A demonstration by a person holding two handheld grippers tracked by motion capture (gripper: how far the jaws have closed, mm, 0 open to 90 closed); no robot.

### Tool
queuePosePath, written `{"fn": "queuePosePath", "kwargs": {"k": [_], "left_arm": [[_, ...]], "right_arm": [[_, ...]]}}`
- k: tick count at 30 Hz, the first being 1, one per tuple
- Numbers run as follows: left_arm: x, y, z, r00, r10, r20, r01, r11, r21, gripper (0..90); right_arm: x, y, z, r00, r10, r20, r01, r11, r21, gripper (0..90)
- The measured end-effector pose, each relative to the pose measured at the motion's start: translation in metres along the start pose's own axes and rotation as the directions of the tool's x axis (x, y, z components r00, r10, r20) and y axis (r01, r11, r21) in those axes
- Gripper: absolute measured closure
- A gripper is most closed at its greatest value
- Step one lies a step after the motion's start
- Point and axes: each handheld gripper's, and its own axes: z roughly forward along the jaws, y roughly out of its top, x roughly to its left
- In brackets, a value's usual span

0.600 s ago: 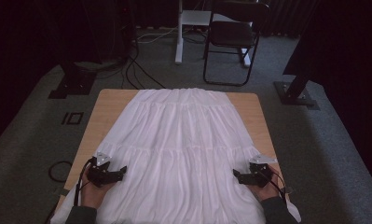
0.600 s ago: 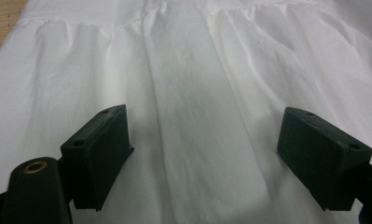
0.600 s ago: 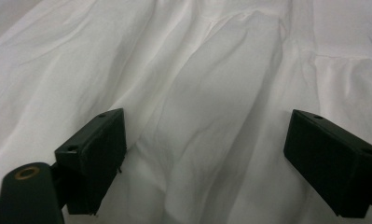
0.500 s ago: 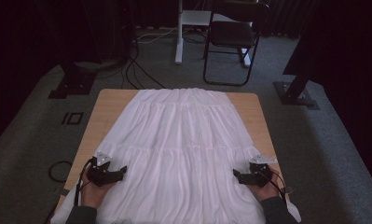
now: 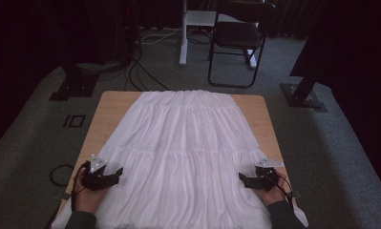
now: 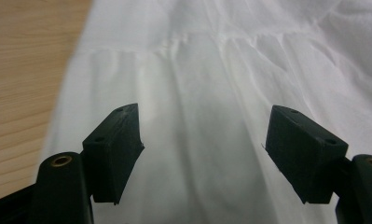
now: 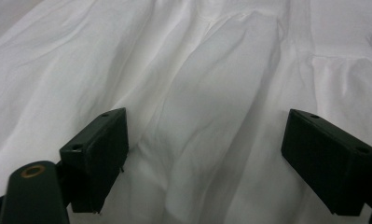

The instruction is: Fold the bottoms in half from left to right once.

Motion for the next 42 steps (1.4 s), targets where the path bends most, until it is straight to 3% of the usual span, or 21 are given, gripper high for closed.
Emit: {"fn": "queuePosePath", "kwargs": {"k": [2,3,8,14,16,18,22,31,36,42], "left_arm": [[0.004,-0.001,-0.004,1.0000,0.002,-0.007,-0.002,1.0000,-0.003,25.5],[0.013,-0.004,-0.011,0.9995,-0.003,-0.032,0.003,1.0000,0.005,24.7],[0.038,-0.018,-0.022,0.9964,-0.061,-0.060,0.064,0.9968,0.047,15.0],[0.050,-0.039,-0.019,0.9925,-0.088,-0.085,0.097,0.9887,0.114,8.1],[0.052,-0.043,-0.017,0.9915,-0.105,-0.078,0.114,0.9857,0.125,7.9],[0.049,-0.045,-0.016,0.9921,-0.092,-0.085,0.104,0.9850,0.138,7.9],[0.048,-0.049,-0.018,0.9912,-0.104,-0.082,0.114,0.9858,0.124,7.7],[0.046,-0.057,-0.031,0.9948,-0.085,-0.055,0.093,0.9840,0.152,7.9],[0.047,-0.055,-0.037,0.9945,-0.088,-0.057,0.097,0.9810,0.168,19.1],[0.039,-0.047,-0.037,0.9970,-0.072,-0.028,0.076,0.9815,0.175,72.9]], "right_arm": [[0.000,0.000,0.000,1.0000,0.000,0.000,0.000,1.000,0.000,14.0],[0.000,0.000,0.000,1.0000,0.000,0.000,0.000,1.000,0.000,14.0],[0.000,0.000,0.000,1.0000,0.000,0.000,0.000,1.000,0.000,14.0],[0.000,0.000,0.000,1.0000,0.000,0.000,0.000,1.000,0.000,13.9],[0.000,0.000,0.000,1.0000,0.000,0.000,0.000,1.000,0.000,13.9],[0.000,0.000,0.000,1.0000,0.000,0.000,0.000,1.000,0.000,13.9],[0.000,0.000,0.000,1.0000,0.000,0.000,0.000,1.000,0.000,14.0],[0.000,0.000,0.000,1.0000,-0.001,0.000,0.001,1.000,0.000,14.0],[0.000,-0.001,0.000,1.0000,-0.001,0.000,0.001,1.000,0.001,14.0],[0.000,-0.001,-0.001,1.0000,-0.002,0.001,0.002,1.000,0.000,14.3]]}}
